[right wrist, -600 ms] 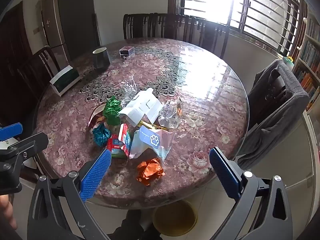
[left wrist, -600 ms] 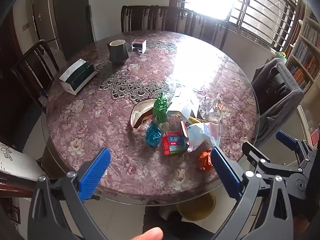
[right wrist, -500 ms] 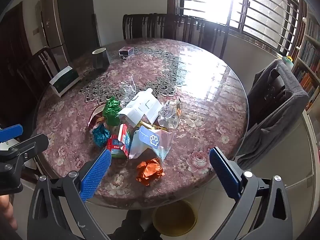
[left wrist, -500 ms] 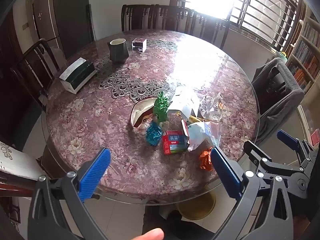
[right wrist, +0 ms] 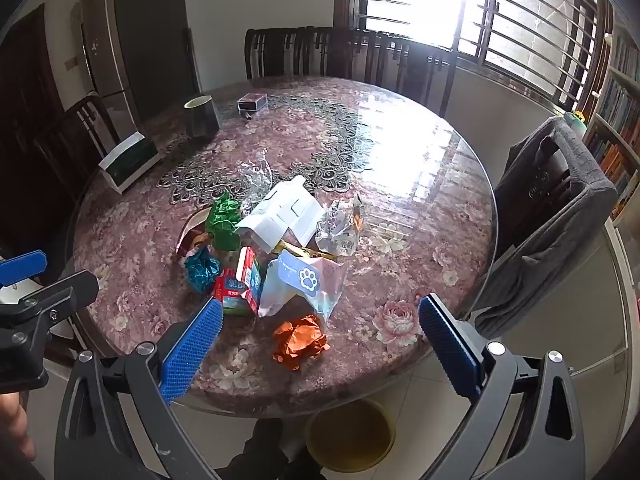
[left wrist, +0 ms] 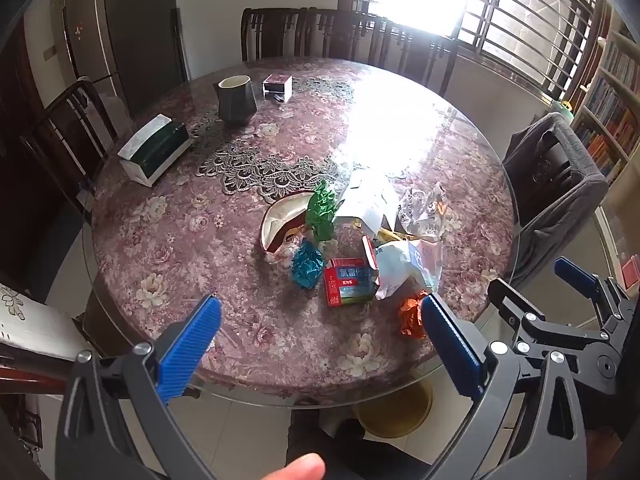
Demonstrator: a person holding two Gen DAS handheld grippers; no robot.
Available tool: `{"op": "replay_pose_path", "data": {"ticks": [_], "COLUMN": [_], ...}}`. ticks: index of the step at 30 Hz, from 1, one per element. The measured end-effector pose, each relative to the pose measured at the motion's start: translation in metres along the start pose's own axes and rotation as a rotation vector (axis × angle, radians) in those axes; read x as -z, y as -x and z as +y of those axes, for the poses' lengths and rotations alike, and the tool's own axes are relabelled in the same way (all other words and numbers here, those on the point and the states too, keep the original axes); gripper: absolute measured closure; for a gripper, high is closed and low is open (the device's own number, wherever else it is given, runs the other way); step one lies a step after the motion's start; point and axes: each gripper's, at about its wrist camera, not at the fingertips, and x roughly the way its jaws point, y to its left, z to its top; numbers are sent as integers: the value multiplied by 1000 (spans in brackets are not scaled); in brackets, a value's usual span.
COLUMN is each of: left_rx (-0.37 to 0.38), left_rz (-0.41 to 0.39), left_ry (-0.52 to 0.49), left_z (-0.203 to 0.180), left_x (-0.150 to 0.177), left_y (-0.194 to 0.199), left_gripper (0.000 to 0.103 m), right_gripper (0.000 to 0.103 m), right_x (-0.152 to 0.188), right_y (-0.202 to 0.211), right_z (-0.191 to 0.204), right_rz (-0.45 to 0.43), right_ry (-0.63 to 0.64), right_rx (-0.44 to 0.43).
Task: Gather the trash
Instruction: 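Move both tools toward the trash pile on the table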
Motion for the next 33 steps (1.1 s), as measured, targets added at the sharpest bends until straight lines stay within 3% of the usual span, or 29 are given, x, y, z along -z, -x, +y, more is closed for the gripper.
{"op": "replay_pose_path", "data": {"ticks": [9,17,21,25,28,33], "left_rx": [-32,100,70,88,123,48], "left_rz": [32,38,26,-4,21,59], "left_ry": [-11,42,71,8,-3,3], "left_z": [-4,7,14,6,7,5], "left_x": [6,7,13,23,22,27], "left_y": [-16,-35,-48,-57,-66,-90], "left_gripper": [4,4,4,4,4,4], "right_gripper": [8,8,8,8,8,8], "right_x": [2,7,13,21,25,33], "right_y": [-8,-22,-33,-45,-54,-75], "right_z": [-5,-11,-13,-10,-6,-5], "right_rz": [20,43,62,85,90,134], "right_ry": [-13,-18,-24,-13,7,15], "right_rx": [3,19,-2,-18,-10,-7]}}
